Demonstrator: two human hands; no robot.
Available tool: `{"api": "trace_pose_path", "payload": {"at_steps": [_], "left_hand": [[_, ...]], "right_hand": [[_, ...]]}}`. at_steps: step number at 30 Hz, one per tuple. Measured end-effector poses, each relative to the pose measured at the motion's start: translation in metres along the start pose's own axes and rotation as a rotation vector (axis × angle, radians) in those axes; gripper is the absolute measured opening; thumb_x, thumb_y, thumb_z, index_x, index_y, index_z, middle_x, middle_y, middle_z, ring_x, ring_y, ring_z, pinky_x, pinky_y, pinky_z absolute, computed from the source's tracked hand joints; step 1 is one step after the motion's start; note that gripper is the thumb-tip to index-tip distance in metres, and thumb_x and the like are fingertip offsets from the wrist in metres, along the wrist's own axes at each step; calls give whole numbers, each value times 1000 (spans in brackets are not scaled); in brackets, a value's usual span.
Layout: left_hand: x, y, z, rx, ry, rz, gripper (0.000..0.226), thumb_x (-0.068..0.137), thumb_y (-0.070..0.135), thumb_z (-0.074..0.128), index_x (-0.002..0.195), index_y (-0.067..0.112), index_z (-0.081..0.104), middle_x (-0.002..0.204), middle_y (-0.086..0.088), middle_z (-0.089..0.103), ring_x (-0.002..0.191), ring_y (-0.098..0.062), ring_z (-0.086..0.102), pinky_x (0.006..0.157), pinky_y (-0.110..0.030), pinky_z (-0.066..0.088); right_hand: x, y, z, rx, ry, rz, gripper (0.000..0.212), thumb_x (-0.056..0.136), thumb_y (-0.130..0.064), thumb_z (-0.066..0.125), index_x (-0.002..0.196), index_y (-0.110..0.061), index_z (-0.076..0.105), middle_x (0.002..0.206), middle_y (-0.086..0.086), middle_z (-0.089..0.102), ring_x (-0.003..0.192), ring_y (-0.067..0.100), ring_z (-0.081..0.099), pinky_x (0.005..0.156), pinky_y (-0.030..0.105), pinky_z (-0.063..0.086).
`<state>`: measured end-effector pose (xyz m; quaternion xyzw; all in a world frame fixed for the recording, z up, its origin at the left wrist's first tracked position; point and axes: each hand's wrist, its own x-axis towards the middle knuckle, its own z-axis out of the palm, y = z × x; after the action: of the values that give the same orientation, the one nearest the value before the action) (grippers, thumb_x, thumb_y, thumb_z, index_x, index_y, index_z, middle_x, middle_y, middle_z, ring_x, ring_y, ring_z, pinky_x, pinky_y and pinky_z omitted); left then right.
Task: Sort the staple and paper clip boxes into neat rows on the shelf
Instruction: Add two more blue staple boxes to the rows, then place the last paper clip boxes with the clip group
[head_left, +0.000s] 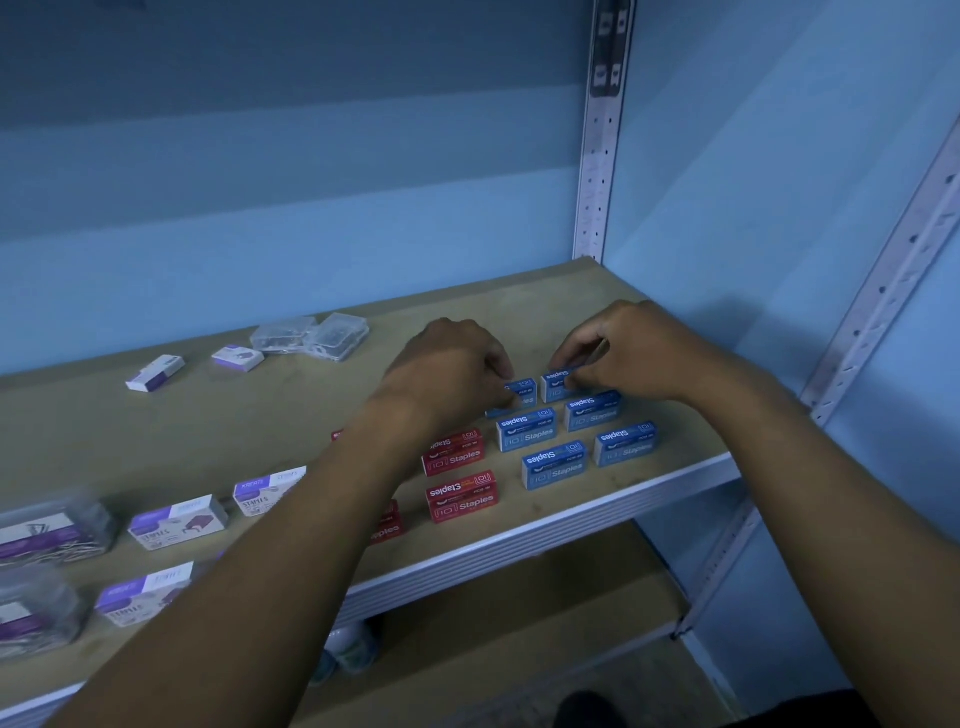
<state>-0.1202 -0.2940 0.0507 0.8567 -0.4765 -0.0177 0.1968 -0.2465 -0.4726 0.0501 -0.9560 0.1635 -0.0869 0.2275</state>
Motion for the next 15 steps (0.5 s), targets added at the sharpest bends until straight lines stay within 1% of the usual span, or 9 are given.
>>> {"api": "trace_pose_path", "payload": {"at_steps": [3, 5, 7, 9, 11, 12, 13, 15], "left_hand": [[-4, -9, -13, -52, 17, -25, 35, 70, 43, 83, 100, 27, 74, 97, 10, 68, 94, -7, 61, 80, -20, 46], [-9, -20, -25, -76, 33, -48, 34, 71, 44, 82, 101, 28, 74, 96, 11, 68, 92, -5, 62, 78, -19, 45], [-16, -35, -39, -62, 40, -79, 35, 72, 43, 82, 102, 28, 73, 97, 12, 69, 90, -4, 61, 76, -19, 44], [-26, -53, -53, -25, 41, -112, 38, 72, 42, 82, 106, 27, 72, 101, 12, 69, 90, -4, 60, 76, -20, 43], [-36, -74, -67, 27, 57, -125, 44, 71, 43, 83, 110, 26, 71, 109, 10, 69, 93, -6, 59, 80, -21, 42], [-41, -86, -73, 44, 67, -130, 47, 71, 43, 83, 112, 25, 70, 112, 8, 69, 95, -8, 59, 82, -22, 42], [-46, -98, -79, 56, 73, -141, 49, 70, 44, 83, 113, 25, 70, 115, 7, 68, 98, -10, 59, 84, -23, 42], [-53, -122, -88, 99, 74, -163, 55, 69, 46, 83, 117, 26, 67, 121, 5, 65, 108, -15, 59, 90, -29, 45]], "right_hand": [[-3, -6, -4, 24, 78, 5, 20, 85, -22, 72, 96, -36, 79, 91, -19, 74, 87, -8, 64, 72, 2, 41], [-4, -11, -6, 44, 130, -9, 22, 87, -20, 69, 97, -37, 78, 91, -21, 72, 86, -6, 64, 75, 4, 43], [-3, -18, -6, 43, 144, -37, 25, 88, -18, 68, 101, -38, 77, 95, -20, 71, 85, -7, 63, 75, 6, 44], [0, -25, -2, 25, 142, -72, 29, 88, -16, 69, 106, -37, 75, 100, -17, 69, 83, -13, 59, 72, 1, 40], [6, -34, 4, 4, 129, -104, 31, 88, -17, 70, 111, -37, 73, 105, -15, 67, 82, -21, 54, 70, -3, 35], [9, -40, 6, -4, 113, -114, 31, 88, -20, 71, 113, -39, 71, 108, -15, 65, 83, -21, 53, 70, -3, 34], [13, -46, 9, -7, 90, -120, 33, 88, -23, 72, 115, -41, 69, 111, -15, 63, 87, -16, 55, 72, 1, 34], [23, -62, 15, -13, 25, -129, 38, 88, -27, 73, 120, -46, 63, 118, -13, 60, 96, -1, 57, 79, 16, 40]]}}
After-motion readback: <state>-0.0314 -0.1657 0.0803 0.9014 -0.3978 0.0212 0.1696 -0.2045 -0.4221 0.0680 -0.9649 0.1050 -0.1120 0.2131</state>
